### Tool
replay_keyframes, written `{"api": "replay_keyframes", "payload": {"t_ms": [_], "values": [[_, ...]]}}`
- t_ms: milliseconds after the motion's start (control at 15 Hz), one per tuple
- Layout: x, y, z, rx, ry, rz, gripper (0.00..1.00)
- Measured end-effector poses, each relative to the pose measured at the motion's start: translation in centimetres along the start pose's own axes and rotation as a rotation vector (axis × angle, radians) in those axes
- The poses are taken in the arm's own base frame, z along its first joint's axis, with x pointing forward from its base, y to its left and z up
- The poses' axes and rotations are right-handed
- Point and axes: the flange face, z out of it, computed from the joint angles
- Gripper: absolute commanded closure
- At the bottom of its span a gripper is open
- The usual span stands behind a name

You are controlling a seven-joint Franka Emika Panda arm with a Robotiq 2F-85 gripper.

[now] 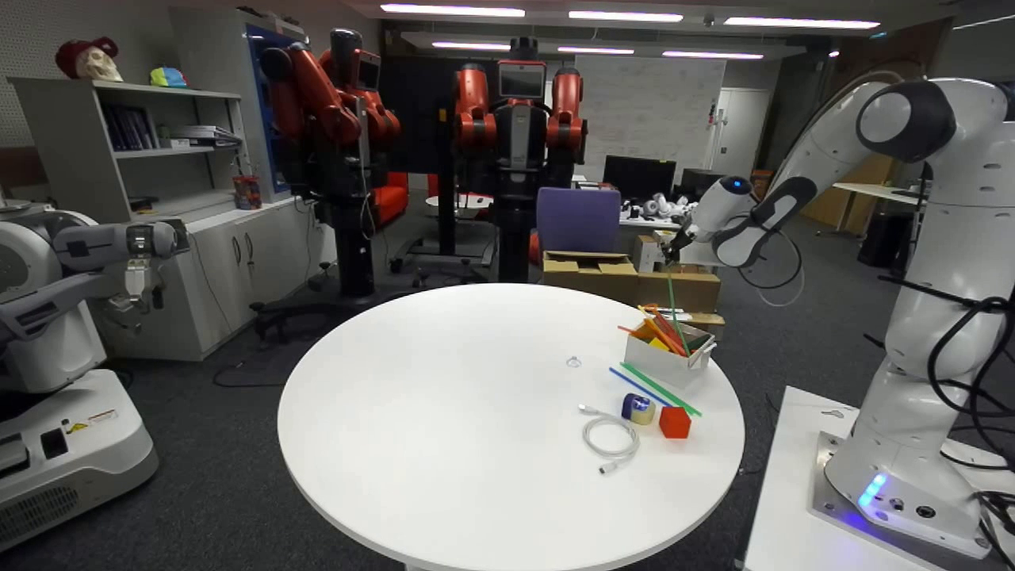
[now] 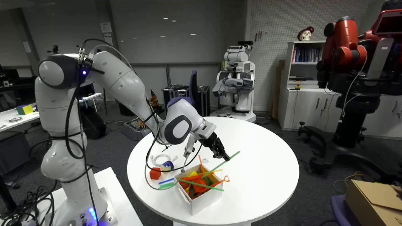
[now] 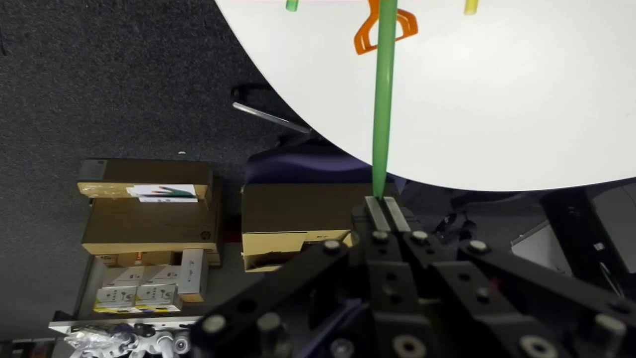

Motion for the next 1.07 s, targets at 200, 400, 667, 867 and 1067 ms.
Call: {"api": "replay_keyframes", "payload": {"t_ms": [200, 400, 667, 867, 1067], "values": [[-0.5, -0.5, 0.1, -0.009, 0.003, -0.003, 1.00], [-1.5, -2.2, 0.0, 0.007, -0.003, -0.016, 1.00], [-3.4, -4.0, 0.2, -0.001, -0.030, -0.038, 1.00], [-4.5, -4.3, 0.5, -0.019, -0.050, -0.047, 1.00], [-5.1, -4.3, 0.7, -0.032, -0.063, -0.055, 1.00]]}}
